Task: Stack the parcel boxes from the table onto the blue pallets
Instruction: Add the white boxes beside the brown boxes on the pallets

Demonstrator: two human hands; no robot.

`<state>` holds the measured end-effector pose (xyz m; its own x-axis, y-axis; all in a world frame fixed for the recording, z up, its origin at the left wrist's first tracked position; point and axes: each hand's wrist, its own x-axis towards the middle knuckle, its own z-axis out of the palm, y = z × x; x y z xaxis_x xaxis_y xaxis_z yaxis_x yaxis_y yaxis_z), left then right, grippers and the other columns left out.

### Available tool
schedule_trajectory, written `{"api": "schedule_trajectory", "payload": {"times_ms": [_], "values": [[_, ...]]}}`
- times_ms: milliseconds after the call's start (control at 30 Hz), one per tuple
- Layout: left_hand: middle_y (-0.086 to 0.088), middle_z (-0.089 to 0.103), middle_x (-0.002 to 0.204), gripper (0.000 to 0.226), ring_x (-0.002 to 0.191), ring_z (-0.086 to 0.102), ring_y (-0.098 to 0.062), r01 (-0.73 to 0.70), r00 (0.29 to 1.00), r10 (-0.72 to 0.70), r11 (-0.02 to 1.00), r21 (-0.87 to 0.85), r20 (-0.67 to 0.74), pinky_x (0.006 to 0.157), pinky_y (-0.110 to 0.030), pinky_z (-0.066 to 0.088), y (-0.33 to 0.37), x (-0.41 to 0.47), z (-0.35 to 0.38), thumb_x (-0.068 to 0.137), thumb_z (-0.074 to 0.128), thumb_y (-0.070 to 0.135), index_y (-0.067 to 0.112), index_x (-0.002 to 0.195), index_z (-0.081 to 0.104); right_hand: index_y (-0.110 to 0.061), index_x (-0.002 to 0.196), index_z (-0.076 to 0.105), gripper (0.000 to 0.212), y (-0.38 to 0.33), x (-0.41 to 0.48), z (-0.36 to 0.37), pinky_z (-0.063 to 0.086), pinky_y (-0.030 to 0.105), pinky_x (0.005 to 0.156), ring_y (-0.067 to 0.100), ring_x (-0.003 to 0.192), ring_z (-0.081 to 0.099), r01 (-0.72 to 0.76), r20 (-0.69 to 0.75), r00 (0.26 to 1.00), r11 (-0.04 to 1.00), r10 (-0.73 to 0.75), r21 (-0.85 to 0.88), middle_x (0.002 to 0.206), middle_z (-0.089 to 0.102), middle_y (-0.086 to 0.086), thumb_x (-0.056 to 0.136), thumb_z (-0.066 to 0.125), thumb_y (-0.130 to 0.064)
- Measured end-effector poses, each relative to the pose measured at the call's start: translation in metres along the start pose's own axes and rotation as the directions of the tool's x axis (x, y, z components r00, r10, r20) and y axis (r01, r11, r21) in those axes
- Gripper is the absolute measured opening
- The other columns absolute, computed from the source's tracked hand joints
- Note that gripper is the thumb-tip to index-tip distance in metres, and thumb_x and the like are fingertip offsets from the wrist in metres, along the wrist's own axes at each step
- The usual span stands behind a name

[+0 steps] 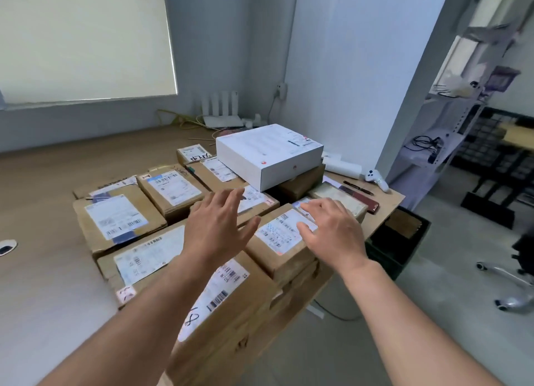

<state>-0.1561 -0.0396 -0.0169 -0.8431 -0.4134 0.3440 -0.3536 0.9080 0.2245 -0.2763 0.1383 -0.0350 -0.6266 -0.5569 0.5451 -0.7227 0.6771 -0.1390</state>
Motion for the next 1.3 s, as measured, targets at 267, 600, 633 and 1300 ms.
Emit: {"api": "schedule_trajectory", "payload": {"times_ms": [267, 600, 633, 1300], "values": [[-0.003, 0.035, 0.15, 0.072, 0.137, 0.031, -0.024, 0.101, 0.994, -0.101, 0.995, -0.006, 0.049, 0.108, -0.038, 0.031, -0.006, 0.086, 0.033, 0.09, 0.038, 0.062, 0.022, 0.148, 0.021, -0.013, 0.121, 0.065, 0.039, 0.048, 0.075, 0.039, 0.043, 0.039, 0.094, 0.03, 0.112, 0.056, -0.028, 0.066, 0.998, 0.998, 0.023, 0.062, 0.116, 0.064, 0.009, 0.085, 0.068, -0.025], [-0.004, 0.03, 0.153, 0.08, 0.139, 0.028, -0.022, 0.32, 0.942, -0.317, 0.947, -0.009, 0.113, 0.104, -0.039, 0.036, 0.004, 0.137, 0.059, 0.089, 0.037, 0.066, 0.019, 0.15, 0.017, -0.015, 0.134, 0.053, 0.048, 0.112, 0.17, 0.076, 0.04, 0.039, 0.096, 0.028, 0.122, 0.045, -0.051, 0.132, 0.991, 0.988, 0.032, 0.149, 0.13, 0.055, 0.01, 0.09, 0.059, -0.035], [-0.005, 0.03, 0.152, 0.08, 0.138, 0.029, -0.022, 0.353, 0.931, -0.349, 0.936, -0.013, 0.109, 0.103, -0.04, 0.038, 0.005, 0.142, 0.06, 0.088, 0.037, 0.066, 0.019, 0.15, 0.018, -0.016, 0.135, 0.052, 0.049, 0.119, 0.182, 0.08, 0.04, 0.039, 0.096, 0.028, 0.123, 0.044, -0.059, 0.142, 0.989, 0.985, 0.036, 0.162, 0.131, 0.053, 0.01, 0.09, 0.059, -0.036], [0.009, 0.066, 0.113, 0.082, 0.102, 0.064, -0.013, 0.689, 0.679, -0.607, 0.335, -0.643, 0.412, 0.094, -0.039, 0.051, 0.034, 0.185, 0.089, 0.06, 0.086, 0.042, 0.029, 0.131, 0.045, -0.031, 0.12, 0.051, 0.031, 0.21, 0.307, 0.142, 0.054, 0.042, 0.088, 0.011, 0.096, 0.061, -0.44, 0.754, 0.575, 0.657, -0.317, 0.612, 0.109, 0.065, -0.009, 0.091, 0.06, -0.037]]}}
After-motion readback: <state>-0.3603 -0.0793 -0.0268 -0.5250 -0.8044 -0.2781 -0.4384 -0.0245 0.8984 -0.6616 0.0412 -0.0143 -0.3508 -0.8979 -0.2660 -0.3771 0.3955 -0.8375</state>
